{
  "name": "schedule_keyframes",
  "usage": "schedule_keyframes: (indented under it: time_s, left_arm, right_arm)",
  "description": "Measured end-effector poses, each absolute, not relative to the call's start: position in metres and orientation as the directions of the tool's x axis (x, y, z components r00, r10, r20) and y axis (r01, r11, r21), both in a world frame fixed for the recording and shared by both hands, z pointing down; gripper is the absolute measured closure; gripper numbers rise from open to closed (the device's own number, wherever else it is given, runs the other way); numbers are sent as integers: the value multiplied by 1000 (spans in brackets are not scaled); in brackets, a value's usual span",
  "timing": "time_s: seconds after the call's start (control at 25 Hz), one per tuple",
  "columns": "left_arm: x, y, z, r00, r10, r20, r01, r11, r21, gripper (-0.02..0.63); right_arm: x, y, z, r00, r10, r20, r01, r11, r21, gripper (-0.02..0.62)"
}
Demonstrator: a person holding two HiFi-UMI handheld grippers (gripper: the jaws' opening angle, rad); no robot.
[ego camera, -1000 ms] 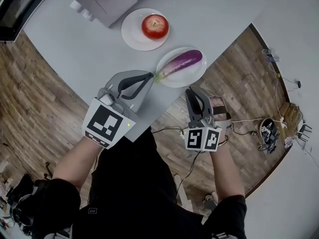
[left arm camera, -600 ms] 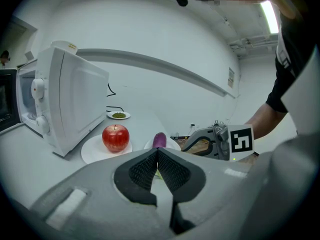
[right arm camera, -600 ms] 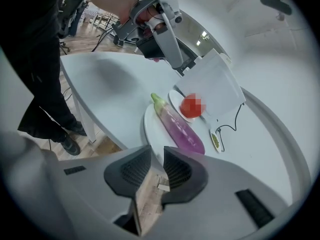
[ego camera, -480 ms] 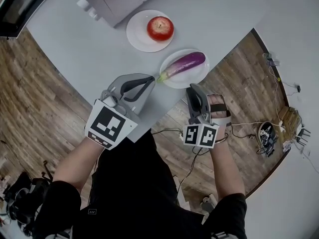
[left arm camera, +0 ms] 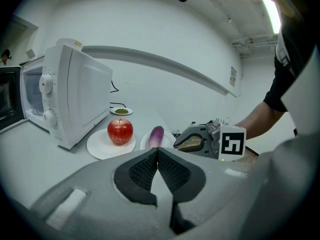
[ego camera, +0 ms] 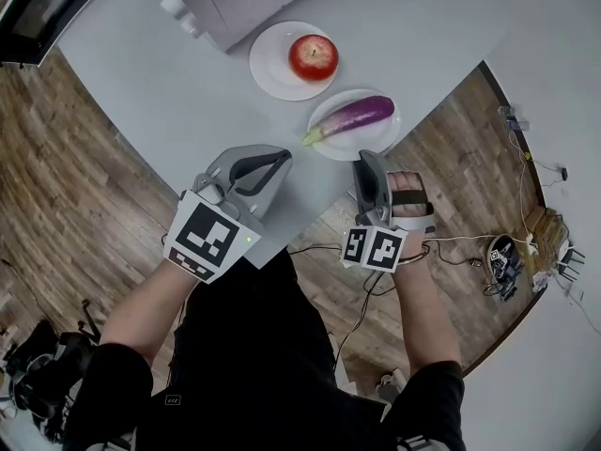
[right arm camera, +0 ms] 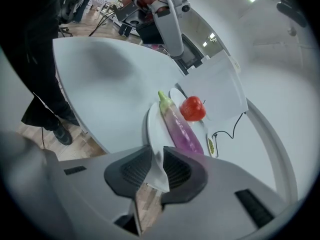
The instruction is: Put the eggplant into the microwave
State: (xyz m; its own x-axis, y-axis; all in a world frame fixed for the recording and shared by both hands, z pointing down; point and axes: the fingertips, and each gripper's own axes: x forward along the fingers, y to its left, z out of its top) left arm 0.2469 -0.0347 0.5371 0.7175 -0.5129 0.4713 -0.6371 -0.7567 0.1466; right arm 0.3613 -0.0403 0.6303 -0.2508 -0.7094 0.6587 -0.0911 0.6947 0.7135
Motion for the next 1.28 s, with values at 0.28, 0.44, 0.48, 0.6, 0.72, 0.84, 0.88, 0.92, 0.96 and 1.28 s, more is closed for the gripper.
schedule_keyframes:
  time_s: [0.28, 0.44, 0.48, 0.6, 0.72, 0.84, 0.88, 0.92, 0.96, 1.28]
  left_arm:
    - [234, -31, 541, 706, -504, 497, -638, -757, 139, 597]
    - [229, -31, 544, 703, -502, 503, -642, -753, 144, 597]
    - [229, -31, 544, 703, -502, 503, -642, -753, 145, 597]
    - [227, -31, 543, 703, -503, 503, -643, -752, 146, 597]
    - [224, -31, 545, 701, -502, 507, -645, -749, 150, 597]
    - [222, -31, 549, 699, -497, 514, -645, -748, 154, 597]
    - [222, -31, 550, 700, -494, 515, -644, -749, 157, 597]
    - [222, -31, 551, 701, -492, 516, -642, -750, 158, 597]
    - [222, -31, 551, 703, -489, 517, -640, -752, 159, 597]
    - [227, -31, 543, 711, -476, 517, -625, -765, 155, 597]
  right_arm:
    - [345, -49, 631, -247, -737, 629, -11, 651, 759, 517]
    - [337, -54, 632, -250, -739, 626, -1, 647, 763, 517]
    - [336, -56, 631, -251, -739, 626, -4, 647, 762, 517]
    - [333, -59, 631, -247, -737, 629, -16, 652, 758, 526]
    - [332, -60, 631, -231, -752, 618, -22, 639, 769, 557]
    - [331, -58, 632, -213, -769, 603, -31, 622, 782, 557]
    - [331, -57, 632, -211, -770, 602, -40, 622, 782, 557]
    - [331, -54, 632, -209, -770, 603, -51, 625, 779, 557]
    - [332, -51, 633, -207, -769, 605, -61, 628, 776, 557]
    - [330, -29, 634, -190, -755, 627, -96, 650, 754, 555]
